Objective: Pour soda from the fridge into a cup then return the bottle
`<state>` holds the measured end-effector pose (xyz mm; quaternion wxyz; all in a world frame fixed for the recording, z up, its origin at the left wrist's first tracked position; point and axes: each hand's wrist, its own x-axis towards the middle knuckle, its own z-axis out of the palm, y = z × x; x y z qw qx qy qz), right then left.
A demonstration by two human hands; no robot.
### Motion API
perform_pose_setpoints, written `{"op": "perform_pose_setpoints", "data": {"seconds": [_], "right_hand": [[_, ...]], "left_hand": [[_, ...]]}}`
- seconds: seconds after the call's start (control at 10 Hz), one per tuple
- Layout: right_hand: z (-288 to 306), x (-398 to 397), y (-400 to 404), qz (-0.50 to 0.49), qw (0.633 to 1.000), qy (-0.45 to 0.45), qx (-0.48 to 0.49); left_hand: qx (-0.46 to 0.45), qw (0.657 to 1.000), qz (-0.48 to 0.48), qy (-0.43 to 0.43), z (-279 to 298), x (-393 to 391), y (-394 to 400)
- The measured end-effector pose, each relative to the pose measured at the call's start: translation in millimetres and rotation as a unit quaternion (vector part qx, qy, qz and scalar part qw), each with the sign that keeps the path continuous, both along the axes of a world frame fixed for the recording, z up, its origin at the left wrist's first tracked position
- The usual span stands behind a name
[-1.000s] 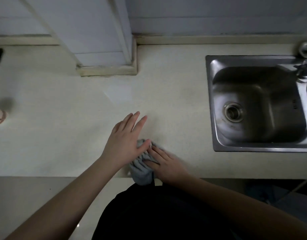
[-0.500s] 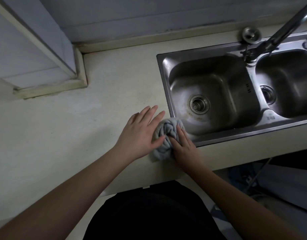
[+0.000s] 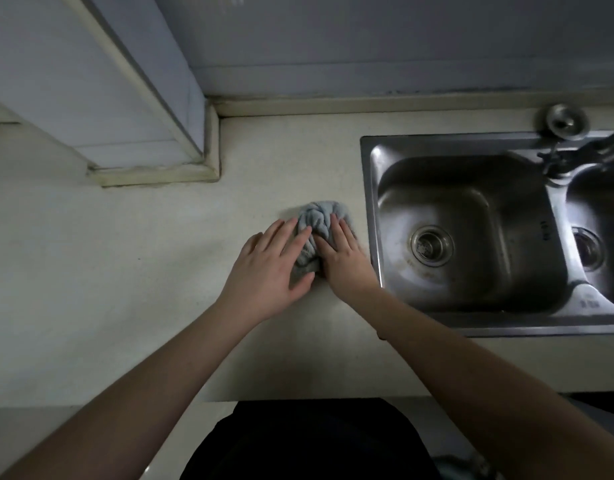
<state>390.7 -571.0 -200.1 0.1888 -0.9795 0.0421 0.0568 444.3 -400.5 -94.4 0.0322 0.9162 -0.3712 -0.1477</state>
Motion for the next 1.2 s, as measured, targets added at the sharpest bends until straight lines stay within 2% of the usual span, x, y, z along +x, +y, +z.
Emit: {"op": "perform_pose_setpoints", "data": {"seconds": [0.2, 0.5, 0.8, 1.0, 1.2], "right_hand": [[2.3, 69.3, 18.4, 0.023, 0.998, 0.046, -0.034], [25.0, 179.1, 41.1, -0.007, 0.992, 0.113, -0.05], [35.7, 264.1, 85.5, -0.023, 0.989, 0.145, -0.011], [34.9, 269.0, 75.9, 0.022, 0.988, 0.153, -0.012], [69.9, 208.6, 64.9, -0.017, 0.999, 0.029, 0.02]], "left_hand": [[-0.002, 0.996, 0.089, -0.023, 1.0, 30.0, 32.9], [-0.024, 0.991, 0.13, -0.038, 20.0, 71.4, 56.3], [-0.026, 0.99, 0.139, -0.024, 25.2, 76.5, 79.6], [-0.034, 0.991, 0.122, -0.031, 24.3, 78.6, 87.4], [-0.024, 0.993, 0.118, -0.015, 29.4, 79.9, 86.5]]}}
